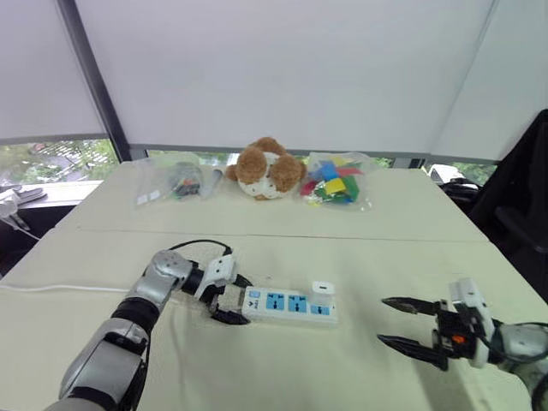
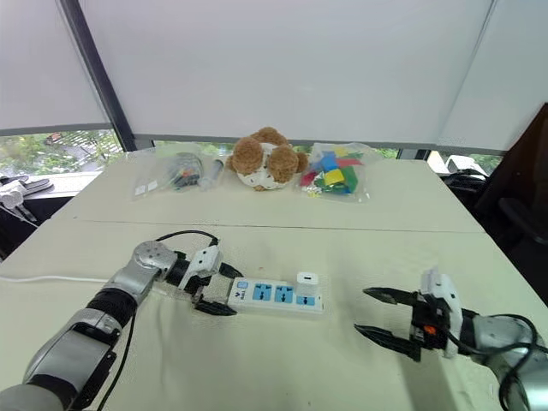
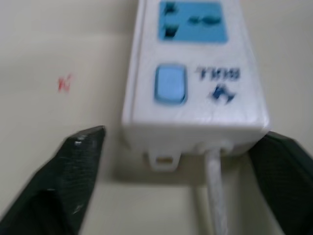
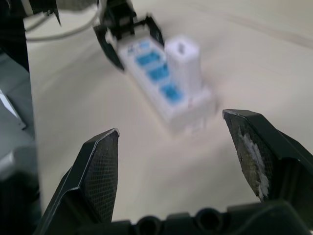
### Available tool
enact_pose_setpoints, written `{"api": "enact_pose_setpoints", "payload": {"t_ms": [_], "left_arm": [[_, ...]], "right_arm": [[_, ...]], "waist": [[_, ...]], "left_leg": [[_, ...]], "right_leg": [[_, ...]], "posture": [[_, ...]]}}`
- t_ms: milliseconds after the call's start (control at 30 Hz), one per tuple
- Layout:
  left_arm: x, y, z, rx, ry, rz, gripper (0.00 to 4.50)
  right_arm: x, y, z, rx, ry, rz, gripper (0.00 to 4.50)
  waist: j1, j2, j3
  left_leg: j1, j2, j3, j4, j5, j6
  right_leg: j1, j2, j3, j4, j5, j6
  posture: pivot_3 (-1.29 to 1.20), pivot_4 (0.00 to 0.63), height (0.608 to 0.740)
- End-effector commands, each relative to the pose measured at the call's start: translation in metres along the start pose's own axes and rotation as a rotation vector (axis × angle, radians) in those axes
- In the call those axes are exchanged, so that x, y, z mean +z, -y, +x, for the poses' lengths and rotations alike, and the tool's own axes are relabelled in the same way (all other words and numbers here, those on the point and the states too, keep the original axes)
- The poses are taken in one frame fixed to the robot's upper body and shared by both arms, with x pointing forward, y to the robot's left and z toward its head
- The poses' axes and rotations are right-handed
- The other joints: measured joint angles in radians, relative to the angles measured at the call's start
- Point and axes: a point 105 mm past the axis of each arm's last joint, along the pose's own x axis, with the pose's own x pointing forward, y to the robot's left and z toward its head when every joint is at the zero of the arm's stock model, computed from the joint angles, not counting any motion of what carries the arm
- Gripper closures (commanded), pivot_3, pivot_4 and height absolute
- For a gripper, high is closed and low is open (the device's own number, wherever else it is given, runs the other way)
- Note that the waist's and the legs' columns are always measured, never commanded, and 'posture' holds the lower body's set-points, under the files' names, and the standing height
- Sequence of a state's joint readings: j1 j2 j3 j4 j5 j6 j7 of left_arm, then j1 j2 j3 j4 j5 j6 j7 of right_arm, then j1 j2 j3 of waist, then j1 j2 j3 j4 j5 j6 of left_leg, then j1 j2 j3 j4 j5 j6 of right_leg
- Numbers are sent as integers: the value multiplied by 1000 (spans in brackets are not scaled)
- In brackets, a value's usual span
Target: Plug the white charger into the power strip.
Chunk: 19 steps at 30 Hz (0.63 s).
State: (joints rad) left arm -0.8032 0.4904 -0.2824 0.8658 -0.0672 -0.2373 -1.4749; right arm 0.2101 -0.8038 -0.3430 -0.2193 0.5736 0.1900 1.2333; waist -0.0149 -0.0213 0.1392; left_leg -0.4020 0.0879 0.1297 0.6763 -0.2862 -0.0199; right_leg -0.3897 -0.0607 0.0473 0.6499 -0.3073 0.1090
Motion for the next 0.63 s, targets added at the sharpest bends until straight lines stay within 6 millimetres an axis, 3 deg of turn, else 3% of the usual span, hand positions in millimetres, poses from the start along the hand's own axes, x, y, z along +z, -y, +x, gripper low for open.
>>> {"api": "enact_pose_setpoints", "payload": {"t_ms": [33, 133, 200, 300, 500, 633], "left_arm": [[5, -7, -10, 53, 12, 0, 20], [16, -17, -26, 149, 60, -5, 20], [29, -19, -47, 207, 126, -49, 20], [42, -1, -79, 262, 162, -124, 20], [26, 48, -95, 376, 135, -320, 20], [11, 68, -96, 496, 154, -426, 20]], "right_arm": [[13, -2, -8, -25, 20, -29, 793], [6, -3, -12, -53, 4, -11, 793], [1, -1, -15, -85, -1, 9, 793], [-4, 11, -23, -190, 28, 88, 793], [-8, 21, -19, -279, 82, 127, 793], [-12, 27, -22, -339, 93, 139, 793]], "waist": [[0, 0, 0], [3, 0, 1], [2, -1, 2], [-4, 0, 3], [4, 5, 4], [7, 4, 5]], "left_leg": [[-3, 0, 0, 1, 0, 0], [-6, 0, -1, 2, 0, 0], [-7, 0, -1, 2, 0, 0], [-7, 0, -1, 1, 0, 0], [-5, 0, 0, 1, 0, 0], [-6, 0, -1, 1, 0, 0]], "right_leg": [[-3, 0, 0, 0, 0, 0], [-5, 1, 0, 0, 0, 1], [-6, 1, 0, 0, 1, 2], [-7, 1, 0, 0, 1, 2], [-5, 0, 0, 0, 1, 3], [-5, -1, 0, 0, 0, 1]], "posture": [[0, 150, 739], [0, 150, 739], [0, 150, 739], [0, 150, 739], [0, 150, 739], [0, 150, 739]]}}
